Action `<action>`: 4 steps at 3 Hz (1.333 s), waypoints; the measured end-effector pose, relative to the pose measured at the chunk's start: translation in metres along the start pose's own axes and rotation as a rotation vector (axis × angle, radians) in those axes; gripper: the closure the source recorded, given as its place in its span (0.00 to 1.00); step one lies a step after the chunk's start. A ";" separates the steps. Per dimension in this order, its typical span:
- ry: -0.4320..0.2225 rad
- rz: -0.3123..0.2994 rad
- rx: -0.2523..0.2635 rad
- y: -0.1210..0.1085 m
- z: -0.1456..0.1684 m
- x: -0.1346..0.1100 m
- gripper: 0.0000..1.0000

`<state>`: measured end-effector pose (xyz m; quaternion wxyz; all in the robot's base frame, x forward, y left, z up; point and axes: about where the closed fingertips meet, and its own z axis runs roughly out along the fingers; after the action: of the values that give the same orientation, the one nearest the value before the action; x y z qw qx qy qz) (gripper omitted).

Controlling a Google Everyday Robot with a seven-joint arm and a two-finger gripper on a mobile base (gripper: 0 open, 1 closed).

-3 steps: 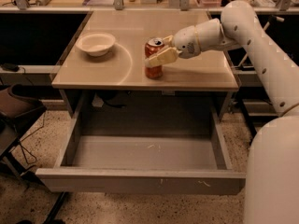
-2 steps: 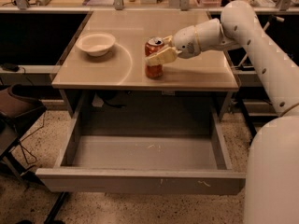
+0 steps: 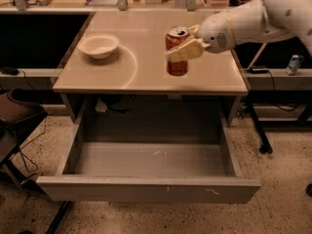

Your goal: Place coke can into top drawer

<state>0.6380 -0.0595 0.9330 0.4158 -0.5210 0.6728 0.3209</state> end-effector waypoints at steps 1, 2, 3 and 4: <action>-0.001 0.003 0.082 0.064 -0.052 -0.029 1.00; -0.038 0.062 0.078 0.119 -0.059 -0.017 1.00; -0.079 0.102 0.005 0.150 -0.008 0.026 1.00; -0.061 0.103 0.009 0.155 0.051 0.080 1.00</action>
Offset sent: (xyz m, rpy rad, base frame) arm -0.2058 -0.0059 -0.0015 0.1071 0.1335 -0.1080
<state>0.4903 -0.0113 0.8387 0.4212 -0.4737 0.6874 0.3545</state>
